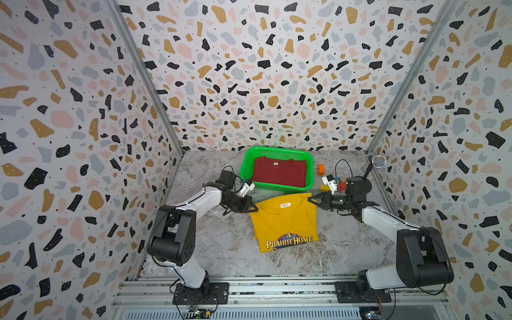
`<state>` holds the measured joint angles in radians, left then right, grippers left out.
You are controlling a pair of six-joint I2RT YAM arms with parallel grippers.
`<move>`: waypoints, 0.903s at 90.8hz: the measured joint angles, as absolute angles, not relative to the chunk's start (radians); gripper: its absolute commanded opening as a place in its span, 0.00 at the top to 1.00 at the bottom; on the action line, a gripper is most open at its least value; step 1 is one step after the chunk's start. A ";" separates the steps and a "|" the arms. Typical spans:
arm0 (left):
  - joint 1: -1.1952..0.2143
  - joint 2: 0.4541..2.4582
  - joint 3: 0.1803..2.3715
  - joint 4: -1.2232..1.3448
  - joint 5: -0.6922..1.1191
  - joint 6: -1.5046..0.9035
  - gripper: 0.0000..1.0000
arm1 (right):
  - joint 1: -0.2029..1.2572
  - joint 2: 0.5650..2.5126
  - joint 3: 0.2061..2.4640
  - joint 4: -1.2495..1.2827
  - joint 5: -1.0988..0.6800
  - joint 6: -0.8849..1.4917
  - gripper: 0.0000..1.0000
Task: Put the folded t-shirts into the basket
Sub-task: Pick up the T-shirt from the center of the board, then place the T-shirt in the bin.
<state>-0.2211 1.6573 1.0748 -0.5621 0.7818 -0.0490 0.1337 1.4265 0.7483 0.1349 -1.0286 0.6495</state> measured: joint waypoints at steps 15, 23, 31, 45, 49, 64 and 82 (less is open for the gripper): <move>-0.163 1.626 1.161 -0.615 0.814 -0.036 1.00 | 0.153 1.436 0.838 0.145 -1.029 0.690 1.00; -0.149 1.623 1.229 -0.628 0.815 -0.034 1.00 | 0.154 1.466 0.902 0.165 -1.026 0.712 1.00; -0.145 1.621 1.291 -0.630 0.814 -0.033 1.00 | 0.154 1.507 0.965 0.200 -1.016 0.739 1.00; -0.145 1.621 1.383 -0.626 0.798 -0.031 1.00 | 0.154 1.588 1.073 0.263 -0.990 0.796 1.00; -0.145 1.621 1.405 -0.619 0.787 -0.026 1.00 | 0.154 1.615 1.110 0.275 -0.982 0.809 1.00; -0.144 1.669 1.535 -0.597 0.750 0.016 1.00 | 0.158 1.717 1.253 0.308 -0.950 0.835 1.00; -0.142 1.840 1.733 -0.583 0.715 0.079 1.00 | 0.159 1.829 1.386 0.303 -0.892 0.837 1.00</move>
